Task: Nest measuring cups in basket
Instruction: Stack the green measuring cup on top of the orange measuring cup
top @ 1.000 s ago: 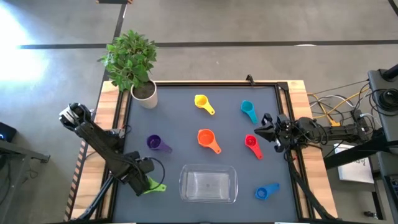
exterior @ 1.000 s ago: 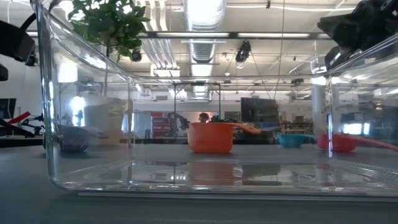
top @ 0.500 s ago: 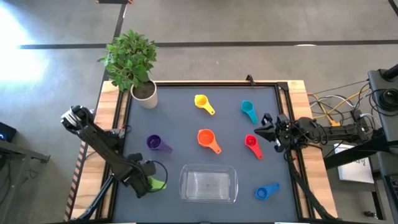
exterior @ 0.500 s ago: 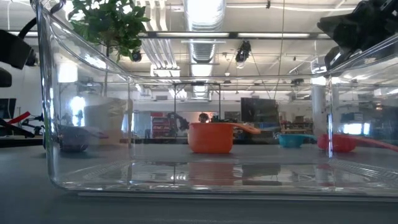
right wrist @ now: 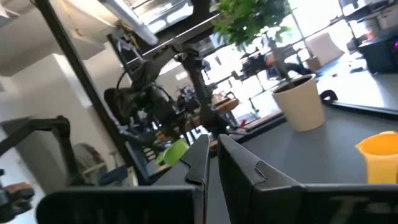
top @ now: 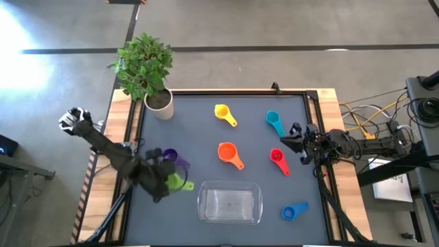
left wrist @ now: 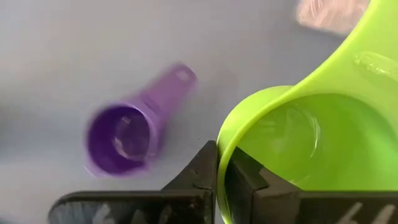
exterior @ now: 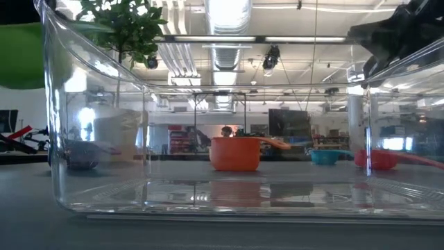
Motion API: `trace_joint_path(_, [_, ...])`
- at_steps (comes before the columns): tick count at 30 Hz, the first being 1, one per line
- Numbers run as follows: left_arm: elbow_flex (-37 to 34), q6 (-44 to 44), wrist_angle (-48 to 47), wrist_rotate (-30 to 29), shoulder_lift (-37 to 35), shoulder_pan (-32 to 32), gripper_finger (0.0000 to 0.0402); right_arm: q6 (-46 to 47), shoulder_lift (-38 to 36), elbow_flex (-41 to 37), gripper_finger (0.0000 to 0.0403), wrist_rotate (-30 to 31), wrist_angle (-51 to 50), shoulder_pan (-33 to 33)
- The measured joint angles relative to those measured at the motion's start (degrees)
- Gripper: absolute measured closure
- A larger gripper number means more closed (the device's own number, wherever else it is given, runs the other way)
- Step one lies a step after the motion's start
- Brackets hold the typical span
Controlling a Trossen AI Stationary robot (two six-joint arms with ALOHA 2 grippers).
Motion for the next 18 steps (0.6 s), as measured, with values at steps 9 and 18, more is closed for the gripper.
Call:
trace_joint_path(9, [0.1,23.6,13.5,4.8,-3.8,20.0,0.0401,-5.8,5.5,4.0,0.0380,-1.7,-0.5,0.0])
trace_joint_path(18, [2.3,39.3,23.4,12.0,1.4,31.7,0.0401,-20.4,22.5,13.8,0.0380,-1.7,-2.4,1.4])
